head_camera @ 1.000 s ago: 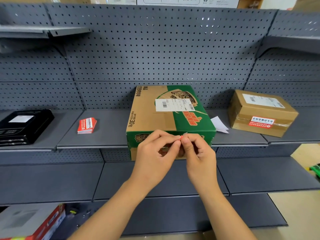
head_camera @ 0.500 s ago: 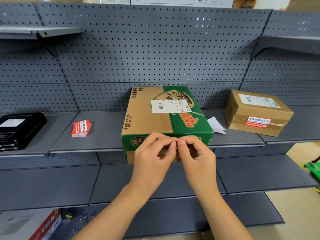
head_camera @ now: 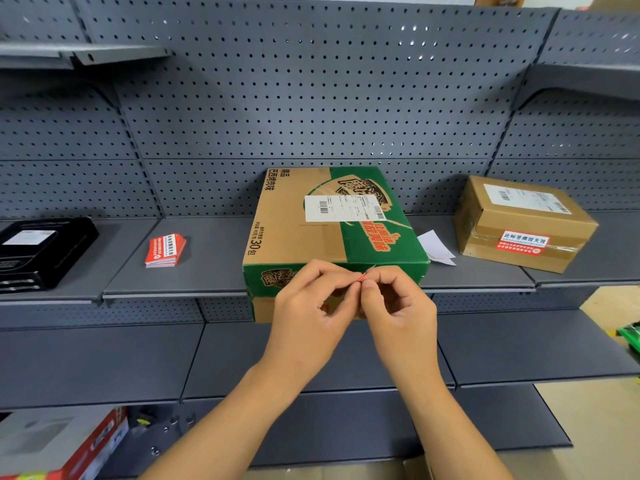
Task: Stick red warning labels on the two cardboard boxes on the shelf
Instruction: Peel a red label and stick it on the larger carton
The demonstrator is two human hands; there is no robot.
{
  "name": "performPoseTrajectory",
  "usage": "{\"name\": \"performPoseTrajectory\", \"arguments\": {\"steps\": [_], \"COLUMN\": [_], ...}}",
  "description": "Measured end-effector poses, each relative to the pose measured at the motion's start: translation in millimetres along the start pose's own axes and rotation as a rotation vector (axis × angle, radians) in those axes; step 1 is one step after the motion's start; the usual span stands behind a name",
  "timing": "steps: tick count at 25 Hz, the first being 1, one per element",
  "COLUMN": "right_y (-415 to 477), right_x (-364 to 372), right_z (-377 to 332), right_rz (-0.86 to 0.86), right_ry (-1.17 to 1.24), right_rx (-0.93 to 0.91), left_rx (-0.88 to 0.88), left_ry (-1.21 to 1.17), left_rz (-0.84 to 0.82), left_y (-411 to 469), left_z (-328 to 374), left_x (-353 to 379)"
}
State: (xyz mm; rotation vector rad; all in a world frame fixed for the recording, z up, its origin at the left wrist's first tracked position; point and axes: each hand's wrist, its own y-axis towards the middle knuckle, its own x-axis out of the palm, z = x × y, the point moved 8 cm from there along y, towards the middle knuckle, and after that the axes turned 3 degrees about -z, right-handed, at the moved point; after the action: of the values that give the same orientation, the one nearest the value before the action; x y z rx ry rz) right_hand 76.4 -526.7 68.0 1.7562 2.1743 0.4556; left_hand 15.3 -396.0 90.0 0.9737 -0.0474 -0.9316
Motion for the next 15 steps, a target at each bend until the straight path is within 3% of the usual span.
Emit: {"name": "performPoseTrajectory", "arguments": {"steps": [8, 15], "right_y": [4, 10], "right_x": [-7, -10], "right_z": [8, -1], "right_rz": [0.037, -0.025], "right_ry": [-0.002, 0.0], "right_rx": [0.021, -0.1], "left_rx": [0.114, -0.106], "left_ry": [0.088, -0.161], "left_rz": [0.012, -0.154], "left_y": [0, 11], "left_z": [10, -7], "left_x": [7, 12]}}
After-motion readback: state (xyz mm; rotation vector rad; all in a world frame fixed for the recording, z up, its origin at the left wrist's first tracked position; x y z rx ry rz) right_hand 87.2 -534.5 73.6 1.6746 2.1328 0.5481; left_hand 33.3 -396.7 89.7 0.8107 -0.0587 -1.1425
